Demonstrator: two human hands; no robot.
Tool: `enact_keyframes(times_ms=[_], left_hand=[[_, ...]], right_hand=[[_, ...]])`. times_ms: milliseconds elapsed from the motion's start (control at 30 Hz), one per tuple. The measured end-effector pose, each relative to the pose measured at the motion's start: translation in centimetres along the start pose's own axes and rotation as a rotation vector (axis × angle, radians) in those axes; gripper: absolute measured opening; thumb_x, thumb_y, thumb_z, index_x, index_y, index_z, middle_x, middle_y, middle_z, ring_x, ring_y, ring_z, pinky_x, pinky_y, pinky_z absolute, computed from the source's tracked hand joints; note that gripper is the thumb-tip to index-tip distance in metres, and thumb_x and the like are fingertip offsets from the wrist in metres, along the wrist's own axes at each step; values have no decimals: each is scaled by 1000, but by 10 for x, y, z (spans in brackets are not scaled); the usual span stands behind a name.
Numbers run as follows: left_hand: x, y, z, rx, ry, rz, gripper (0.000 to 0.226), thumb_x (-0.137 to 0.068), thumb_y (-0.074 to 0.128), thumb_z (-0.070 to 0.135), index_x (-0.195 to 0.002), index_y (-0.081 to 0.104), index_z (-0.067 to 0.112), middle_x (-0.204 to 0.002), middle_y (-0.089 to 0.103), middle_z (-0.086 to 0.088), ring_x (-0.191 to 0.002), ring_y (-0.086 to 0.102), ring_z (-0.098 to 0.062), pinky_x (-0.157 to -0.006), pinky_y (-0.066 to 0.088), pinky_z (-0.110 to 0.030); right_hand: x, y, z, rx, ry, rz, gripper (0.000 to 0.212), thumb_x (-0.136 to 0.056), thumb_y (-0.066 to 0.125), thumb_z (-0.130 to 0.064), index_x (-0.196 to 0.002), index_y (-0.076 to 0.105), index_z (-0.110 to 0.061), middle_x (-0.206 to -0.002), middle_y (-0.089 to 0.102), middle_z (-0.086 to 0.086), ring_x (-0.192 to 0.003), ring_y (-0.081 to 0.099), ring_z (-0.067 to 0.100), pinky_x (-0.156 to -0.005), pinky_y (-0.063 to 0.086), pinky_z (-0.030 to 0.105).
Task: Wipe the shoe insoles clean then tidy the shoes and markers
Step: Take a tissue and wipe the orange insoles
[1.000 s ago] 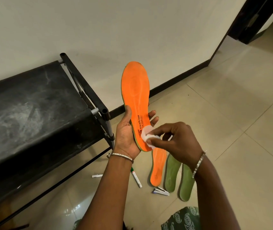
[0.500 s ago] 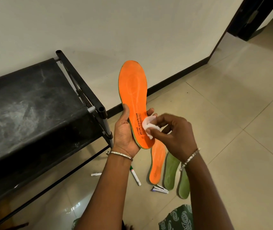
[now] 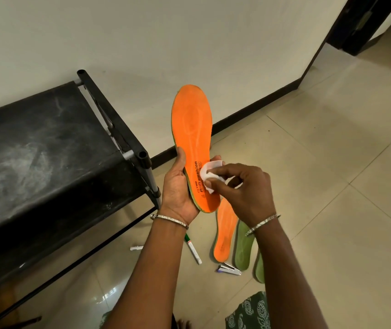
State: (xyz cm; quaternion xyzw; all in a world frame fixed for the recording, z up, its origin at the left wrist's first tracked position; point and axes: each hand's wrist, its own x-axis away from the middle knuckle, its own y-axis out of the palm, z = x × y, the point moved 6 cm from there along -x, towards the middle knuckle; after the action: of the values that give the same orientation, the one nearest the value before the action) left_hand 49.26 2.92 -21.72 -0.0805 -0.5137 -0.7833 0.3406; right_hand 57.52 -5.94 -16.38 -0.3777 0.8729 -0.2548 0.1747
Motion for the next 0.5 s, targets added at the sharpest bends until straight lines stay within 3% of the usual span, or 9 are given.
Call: enact_keyframes(times_ms=[67, 167, 233, 300, 433, 500], left_hand=[[0, 0, 1, 4, 2, -2, 64, -97, 37, 63, -132, 59, 14, -104, 72, -13, -95, 72, -28, -85, 58, -46], [0, -2, 6, 10, 32, 5, 68, -97, 39, 63, -140, 53, 13, -103, 71, -12, -99, 70, -27, -84, 59, -43], [0, -3, 9, 12, 58, 11, 71, -97, 40, 62, -145, 48, 11, -103, 70, -13, -101, 69, -28, -87, 57, -40], [0, -2, 8, 17, 47, -1, 70, -97, 39, 63, -143, 50, 12, -101, 70, -12, -100, 70, -27, -84, 58, -41], [-1, 0, 2, 32, -4, -21, 66, -97, 36, 64, -132, 58, 12, -101, 70, -13, -88, 73, -27, -68, 61, -39], [-2, 0, 2, 30, -9, -24, 65, -98, 35, 63, -126, 62, 12, -101, 70, -13, -85, 74, -29, -67, 62, -40]], right_hand=[[0, 2, 1, -9, -5, -31, 20, -76, 83, -31, -95, 79, -26, -89, 72, -17, -65, 61, 11, -57, 49, 20], [5, 7, 7, -97, 44, -397, 20, -75, 84, -28, -94, 80, -25, -87, 75, -12, -63, 60, 10, -55, 45, 17], [11, 9, 8, -146, 56, -538, 22, -75, 84, -27, -96, 80, -24, -90, 76, -11, -65, 61, 11, -56, 44, 16], [8, 8, 6, -144, 31, -447, 22, -74, 84, -27, -95, 80, -24, -90, 76, -11, -67, 62, 13, -57, 45, 16], [-1, 6, -3, 5, -49, -25, 22, -72, 85, -34, -93, 79, -30, -88, 70, -7, -69, 59, 13, -59, 47, 26], [-1, 6, -8, 21, -84, 18, 22, -71, 87, -32, -91, 80, -28, -90, 68, -7, -72, 60, 11, -60, 47, 23]])
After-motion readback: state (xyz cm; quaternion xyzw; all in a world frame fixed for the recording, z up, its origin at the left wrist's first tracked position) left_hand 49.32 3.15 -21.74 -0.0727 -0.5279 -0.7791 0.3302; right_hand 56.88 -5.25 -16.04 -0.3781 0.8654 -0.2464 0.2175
